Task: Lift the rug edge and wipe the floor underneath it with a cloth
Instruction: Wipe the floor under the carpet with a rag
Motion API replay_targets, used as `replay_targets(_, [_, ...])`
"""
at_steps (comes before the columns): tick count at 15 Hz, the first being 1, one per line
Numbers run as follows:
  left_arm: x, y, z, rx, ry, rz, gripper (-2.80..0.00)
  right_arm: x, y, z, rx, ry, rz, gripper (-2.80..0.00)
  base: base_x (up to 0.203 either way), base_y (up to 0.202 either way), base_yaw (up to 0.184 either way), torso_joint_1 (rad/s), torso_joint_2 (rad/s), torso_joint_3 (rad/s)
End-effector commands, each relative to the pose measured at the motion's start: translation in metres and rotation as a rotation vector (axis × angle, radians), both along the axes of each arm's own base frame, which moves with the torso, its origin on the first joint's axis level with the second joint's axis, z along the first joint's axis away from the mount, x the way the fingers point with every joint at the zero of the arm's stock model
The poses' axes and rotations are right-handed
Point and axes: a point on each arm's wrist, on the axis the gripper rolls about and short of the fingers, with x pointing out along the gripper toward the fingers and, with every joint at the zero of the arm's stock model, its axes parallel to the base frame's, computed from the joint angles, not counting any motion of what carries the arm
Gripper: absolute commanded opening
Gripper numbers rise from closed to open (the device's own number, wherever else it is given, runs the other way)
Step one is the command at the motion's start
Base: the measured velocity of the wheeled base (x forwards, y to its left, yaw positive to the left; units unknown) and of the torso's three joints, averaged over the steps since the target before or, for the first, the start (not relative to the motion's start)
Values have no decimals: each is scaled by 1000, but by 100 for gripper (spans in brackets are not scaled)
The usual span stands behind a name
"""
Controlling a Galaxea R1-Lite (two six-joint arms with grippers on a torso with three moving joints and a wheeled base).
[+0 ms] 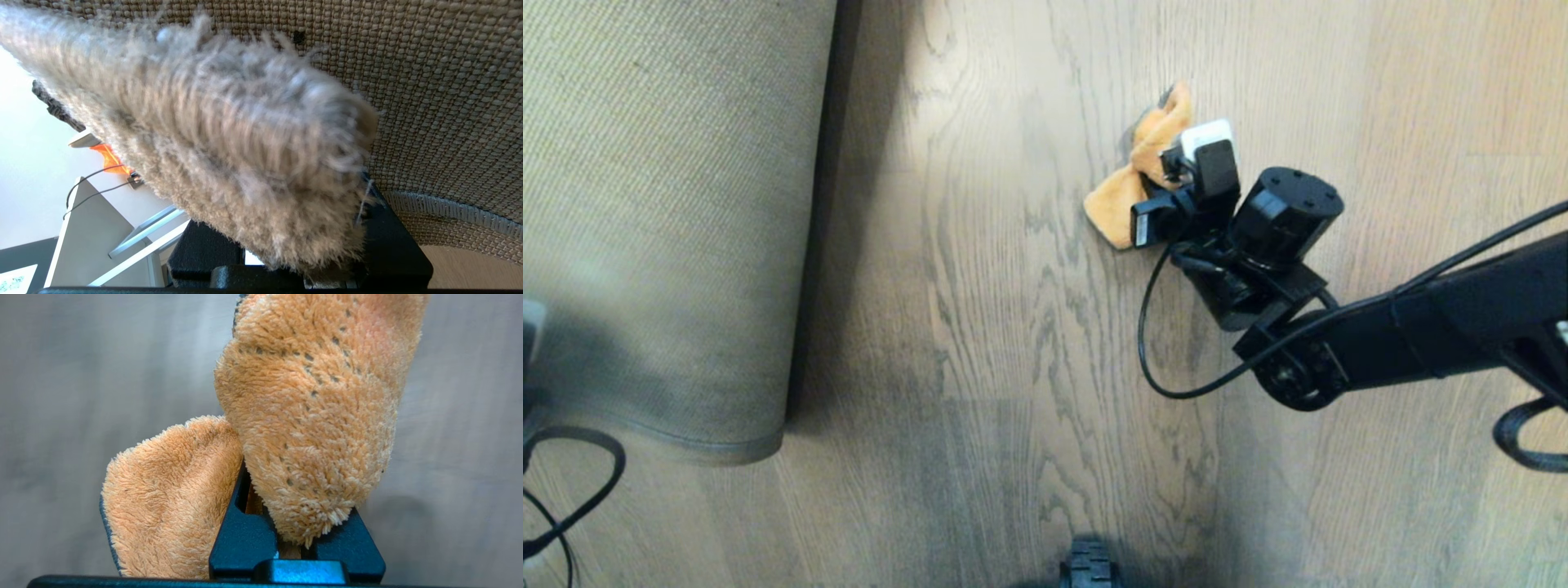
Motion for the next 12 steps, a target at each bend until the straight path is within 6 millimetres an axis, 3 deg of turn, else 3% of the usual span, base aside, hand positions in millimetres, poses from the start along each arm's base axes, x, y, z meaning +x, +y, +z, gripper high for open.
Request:
replay_targets(1, [-1,0,4,14,-42,6,-280,-14,-29,42,39,-69,-49,-280,0,0,0,0,0,0])
replay_targets(4, [-1,0,4,16,-38,6,-280,-21,-72,72,50,-99,-140,-280,0,0,0,0,0,0])
replay_targets(7, [-1,-1,5,17,-40,2,-280,-31,-123,88,45,-115,-259,-280,0,0,0,0,0,0])
replay_targets(12, [2,-2,6,19,-44,-12,-280,-52,-164,87,25,-82,-368,-280,0,0,0,0,0,0])
